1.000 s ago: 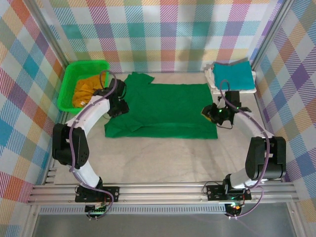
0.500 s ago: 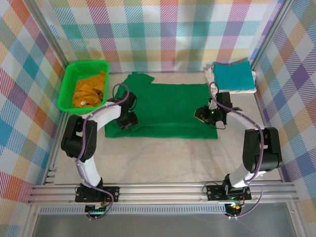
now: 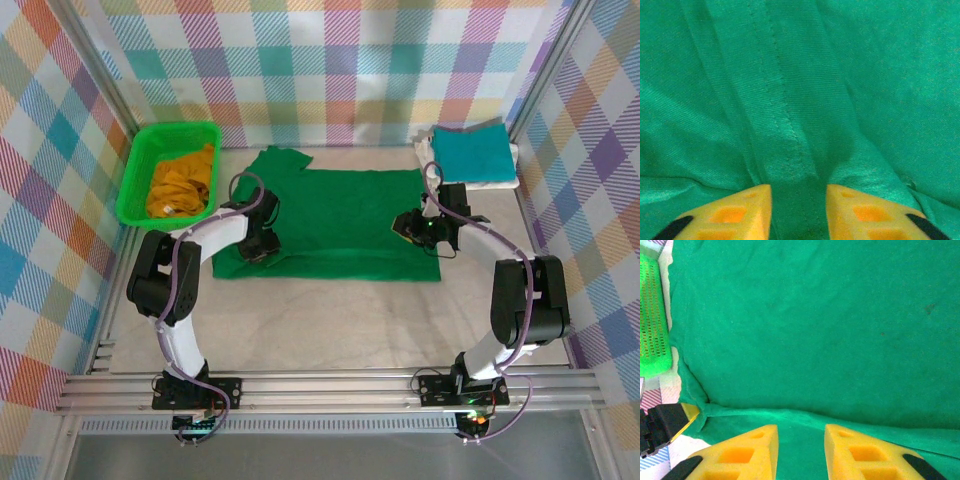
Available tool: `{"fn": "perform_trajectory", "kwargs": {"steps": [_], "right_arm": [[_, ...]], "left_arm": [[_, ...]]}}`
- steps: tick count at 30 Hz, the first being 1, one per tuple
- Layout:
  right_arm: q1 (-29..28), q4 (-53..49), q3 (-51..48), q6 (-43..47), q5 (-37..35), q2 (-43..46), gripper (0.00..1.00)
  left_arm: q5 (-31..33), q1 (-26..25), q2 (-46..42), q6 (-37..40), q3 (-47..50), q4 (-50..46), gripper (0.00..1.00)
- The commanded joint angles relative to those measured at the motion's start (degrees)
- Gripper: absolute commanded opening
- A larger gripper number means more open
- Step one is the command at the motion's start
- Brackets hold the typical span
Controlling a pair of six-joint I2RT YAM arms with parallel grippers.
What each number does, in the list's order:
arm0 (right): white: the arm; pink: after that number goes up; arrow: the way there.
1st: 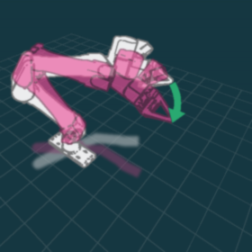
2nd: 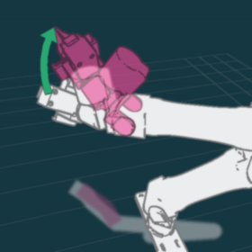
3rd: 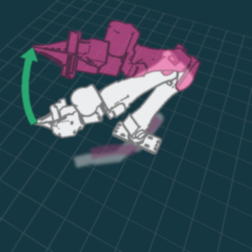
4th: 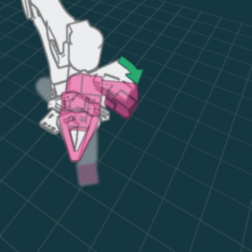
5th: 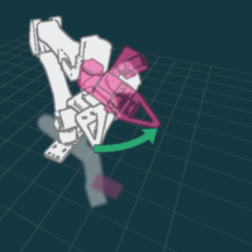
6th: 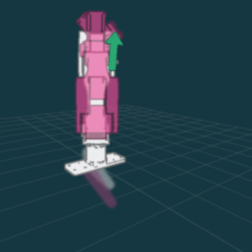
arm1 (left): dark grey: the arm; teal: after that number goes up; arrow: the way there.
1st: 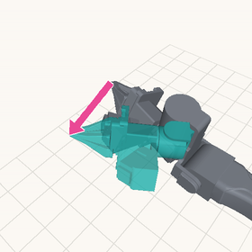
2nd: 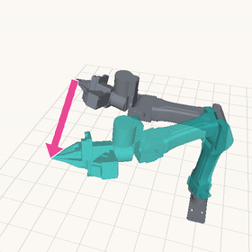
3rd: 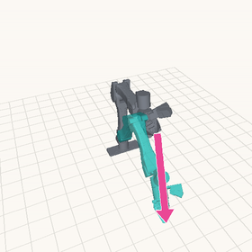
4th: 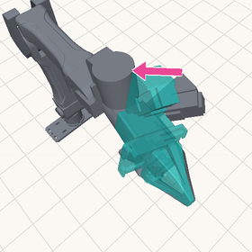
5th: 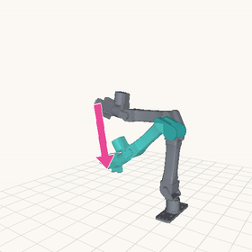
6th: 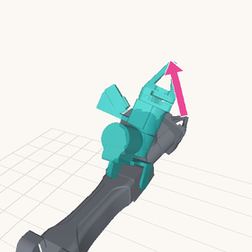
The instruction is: Fold and stack the t-shirts
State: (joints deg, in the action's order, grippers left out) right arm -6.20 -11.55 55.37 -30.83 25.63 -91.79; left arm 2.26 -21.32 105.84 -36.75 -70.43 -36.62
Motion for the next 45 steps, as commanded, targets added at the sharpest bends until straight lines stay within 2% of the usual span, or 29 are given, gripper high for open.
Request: {"fn": "perform_trajectory", "kwargs": {"steps": [1, 8, 18, 28, 34, 38, 39, 40, 42, 43, 45], "right_arm": [[-0.2, 1.5, 1.9, -0.1, 1.7, -0.7, 0.31], [-0.2, 2.0, 2.3, -0.8, 3.0, -2.1, 0.31], [-0.2, 4.0, 1.6, -2.3, 4.8, -1.2, 0.31], [-0.2, 4.4, 1.1, -2.6, 5.1, -0.9, 0.31], [-0.2, 4.7, 0.9, -2.7, 5.2, -0.8, 0.32], [-0.2, 4.5, 0.9, -2.8, 5.3, -0.7, 0.32], [-0.2, 4.5, 0.9, -2.8, 5.3, -0.5, 0.32], [-0.2, 4.5, 0.9, -2.7, 5.3, -0.4, 0.32], [-0.2, 4.3, 1.1, -2.6, 5.3, -0.3, 0.32], [-0.2, 4.1, 1.3, -2.6, 5.3, -0.2, 0.33], [-0.2, 3.8, 1.5, -2.4, 5.3, -0.1, 0.33]], "left_arm": [[1.9, -0.9, -1.3, -1.3, 2.5, 0.3, 0.39], [3.5, -1.0, -2.5, -1.5, 4.1, 1.5, 0.38], [6.9, -1.4, -1.5, -0.9, 1.5, 0.7, 0.00], [12.3, -2.1, 0.6, 2.4, -6.6, -3.8, 0.00], [12.6, -2.6, 8.0, 6.1, -16.9, -5.5, 0.00], [15.0, -3.7, 14.0, 9.0, -26.4, -9.4, 0.00], [16.2, -4.2, 15.1, 9.9, -28.6, -10.3, 0.02], [17.0, -4.5, 16.1, 10.4, -30.6, -11.1, 0.09], [18.6, -5.0, 17.9, 11.8, -34.7, -13.8, 0.38], [19.7, -5.4, 17.9, 12.2, -35.8, -14.7, 0.46], [23.7, -6.2, 15.8, 12.3, -35.1, -15.0, 0.53]]}}
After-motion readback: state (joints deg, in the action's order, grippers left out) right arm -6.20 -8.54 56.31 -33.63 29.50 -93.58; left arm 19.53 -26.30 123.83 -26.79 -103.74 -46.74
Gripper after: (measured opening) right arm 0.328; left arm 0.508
